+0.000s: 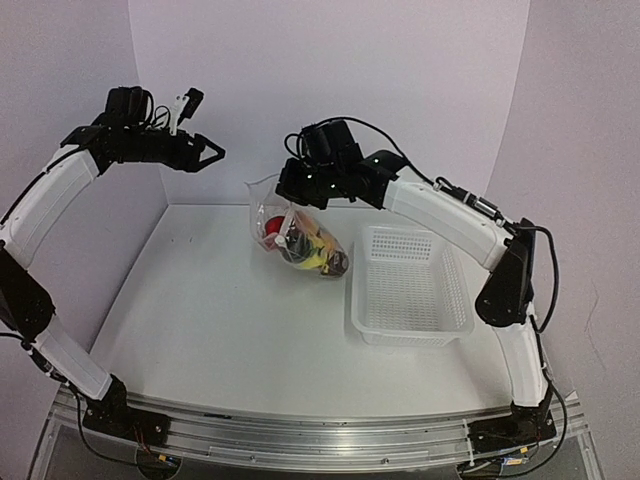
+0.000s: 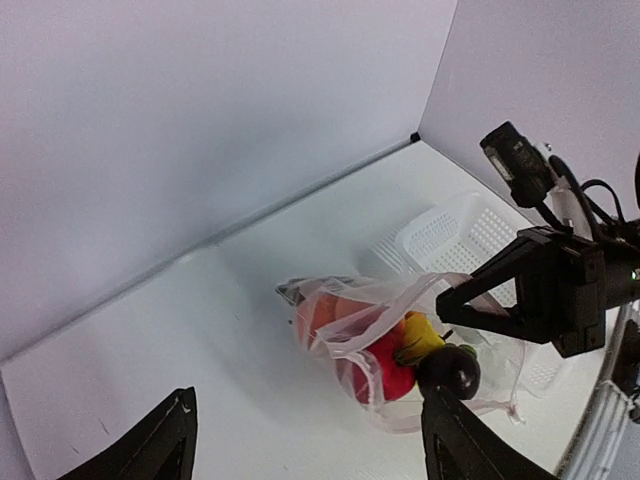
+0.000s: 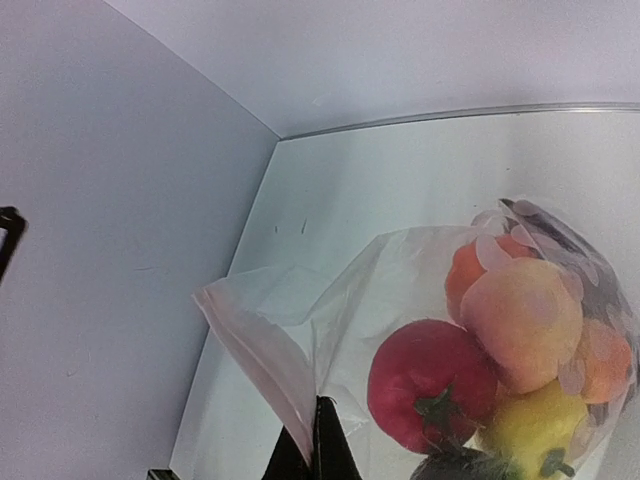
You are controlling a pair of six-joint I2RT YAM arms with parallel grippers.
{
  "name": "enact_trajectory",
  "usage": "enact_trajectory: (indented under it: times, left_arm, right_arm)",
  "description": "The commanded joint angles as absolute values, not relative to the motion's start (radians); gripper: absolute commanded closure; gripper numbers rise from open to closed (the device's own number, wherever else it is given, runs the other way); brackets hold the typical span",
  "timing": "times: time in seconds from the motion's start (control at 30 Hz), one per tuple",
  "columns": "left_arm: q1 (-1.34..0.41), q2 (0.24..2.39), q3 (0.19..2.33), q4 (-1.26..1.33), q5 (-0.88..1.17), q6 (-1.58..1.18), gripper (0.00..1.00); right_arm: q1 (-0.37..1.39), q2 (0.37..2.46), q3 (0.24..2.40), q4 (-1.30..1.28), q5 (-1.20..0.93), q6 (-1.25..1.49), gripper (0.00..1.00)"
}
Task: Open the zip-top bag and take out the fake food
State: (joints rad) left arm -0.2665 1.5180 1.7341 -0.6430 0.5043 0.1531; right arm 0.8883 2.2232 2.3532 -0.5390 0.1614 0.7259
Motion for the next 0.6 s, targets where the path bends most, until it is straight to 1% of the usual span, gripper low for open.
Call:
enact_trajectory:
  times: [0.0,0.13,0.3,0.43,0.57]
  left_arm:
    - [-0.267,1.570,1.667,-0.828,0.482,-0.094,0.18]
    - [-0.267,1.544,1.558,-0.761,0.484,-0.088,0.12]
    - [-0.286,1.519,1.468,-0.757,0.554,-0.112,0.15]
    - [-0.330,1.408,1.349,-0.677,0.574,-0.139,0.17]
    - [-0.335,1.255,1.207,-0.473,0.607,-0.198,0.14]
  right_arm:
    - [0.916,2.279,2.492,-0.466,0.163,0.765,1.00]
    - [0.916,2.280,2.474,-0.434,0.127,0.774,1.00]
    - [0.931,2.288,2.469,-0.389,0.153,0.785,1.00]
    - [0.944,2.322,2.509,-0.373,0.196,0.783,1.00]
    - [0.951,2.343,2.528,-0.355,0.229,0.782,1.00]
